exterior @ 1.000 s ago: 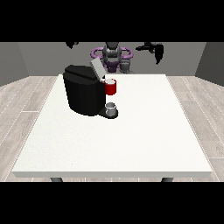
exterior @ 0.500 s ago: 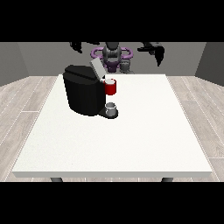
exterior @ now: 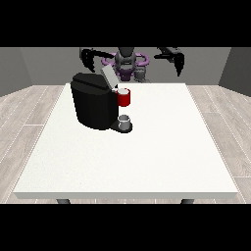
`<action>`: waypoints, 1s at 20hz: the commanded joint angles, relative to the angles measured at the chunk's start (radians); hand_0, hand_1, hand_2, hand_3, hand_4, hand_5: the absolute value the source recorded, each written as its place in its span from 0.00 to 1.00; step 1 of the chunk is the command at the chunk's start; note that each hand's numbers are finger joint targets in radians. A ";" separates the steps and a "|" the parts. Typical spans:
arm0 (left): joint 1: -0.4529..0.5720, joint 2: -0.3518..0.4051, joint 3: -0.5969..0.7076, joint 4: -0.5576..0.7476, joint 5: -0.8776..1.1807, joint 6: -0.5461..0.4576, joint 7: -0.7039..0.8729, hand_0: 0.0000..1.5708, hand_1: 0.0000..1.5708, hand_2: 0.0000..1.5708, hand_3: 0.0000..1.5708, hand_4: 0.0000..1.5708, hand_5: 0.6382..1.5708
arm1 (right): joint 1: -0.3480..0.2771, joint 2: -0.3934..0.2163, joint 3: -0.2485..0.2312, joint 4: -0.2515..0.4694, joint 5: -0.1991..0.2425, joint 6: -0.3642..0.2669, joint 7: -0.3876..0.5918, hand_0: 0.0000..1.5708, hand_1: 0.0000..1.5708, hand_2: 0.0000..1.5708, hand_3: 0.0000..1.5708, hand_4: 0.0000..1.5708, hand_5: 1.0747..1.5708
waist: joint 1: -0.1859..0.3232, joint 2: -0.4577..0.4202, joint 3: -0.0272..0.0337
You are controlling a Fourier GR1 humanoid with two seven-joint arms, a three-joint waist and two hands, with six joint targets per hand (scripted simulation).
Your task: Insert the coffee pod into the coffee machine and close the lid
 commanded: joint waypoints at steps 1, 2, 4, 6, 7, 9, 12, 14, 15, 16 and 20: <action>0.053 0.050 0.013 -0.061 0.046 -0.015 -0.002 0.00 0.00 0.00 0.00 0.00 1.00 | -0.017 -0.003 -0.011 0.035 -0.013 0.040 -0.037 0.00 0.00 0.00 0.00 0.00 1.00 | -0.036 0.027 0.0000; 0.065 0.049 0.016 -0.035 0.028 -0.006 -0.065 0.00 0.00 0.00 0.00 0.00 1.00 | -0.047 -0.033 -0.030 0.045 -0.022 0.063 -0.038 0.00 0.00 0.00 0.00 0.00 1.00 | -0.034 0.055 0.0000; 0.043 0.016 -0.035 -0.082 0.009 0.011 -0.037 0.00 0.00 0.00 0.00 0.00 1.00 | -0.123 -0.043 -0.057 0.120 -0.013 0.037 -0.040 0.00 0.00 0.00 0.00 0.00 1.00 | 0.013 0.089 0.0001; 0.025 0.038 -0.019 -0.073 0.028 0.039 -0.004 0.00 0.00 0.00 0.00 0.00 1.00 | -0.123 -0.008 -0.016 0.118 0.010 0.031 -0.036 0.00 0.00 0.00 0.00 0.00 1.00 | -0.038 0.073 0.0000; 0.037 0.036 -0.020 -0.098 0.033 0.057 0.028 0.00 0.00 0.00 0.00 0.00 1.00 | -0.109 -0.010 -0.014 0.124 0.010 0.044 -0.038 0.00 0.00 0.00 0.00 0.00 1.00 | -0.040 0.057 0.0000; 0.024 -0.006 -0.042 -0.096 0.007 0.100 0.005 0.00 0.00 0.00 0.00 0.00 1.00 | -0.149 -0.006 0.012 0.134 0.036 0.036 0.003 0.00 0.00 0.00 0.00 0.00 1.00 | -0.033 0.068 0.0000; 0.042 0.067 -0.001 -0.100 0.086 0.021 0.002 0.00 0.00 0.00 0.00 0.00 1.00 | -0.161 -0.026 -0.015 0.186 0.050 0.042 -0.073 0.00 0.00 0.00 0.00 0.00 1.00 | -0.025 0.090 0.0000; 0.039 0.075 -0.020 -0.089 0.043 0.054 0.011 0.00 0.00 0.00 0.00 0.00 1.00 | -0.166 -0.004 0.009 0.174 0.054 0.051 -0.052 0.00 0.00 0.00 0.00 0.00 1.00 | -0.046 0.084 -0.0001; -0.001 0.060 -0.026 -0.099 0.056 0.050 0.008 0.00 0.00 0.00 0.00 0.00 1.00 | -0.240 0.003 -0.019 0.211 0.057 -0.001 -0.049 0.00 0.00 0.00 0.00 0.00 1.00 | -0.008 0.132 0.0000; 0.062 0.050 -0.046 -0.091 0.025 0.067 -0.041 0.00 0.00 0.00 0.00 0.00 1.00 | -0.176 0.018 0.001 0.203 0.064 0.015 -0.085 0.00 0.00 0.00 0.00 0.00 1.00 | -0.035 0.102 0.0000; -0.018 0.095 -0.014 -0.105 0.058 0.059 0.020 0.00 0.00 0.00 0.00 0.00 1.00 | -0.245 0.002 -0.013 0.242 0.068 0.019 -0.085 0.00 0.00 0.00 0.00 0.00 1.00 | -0.018 0.146 0.0000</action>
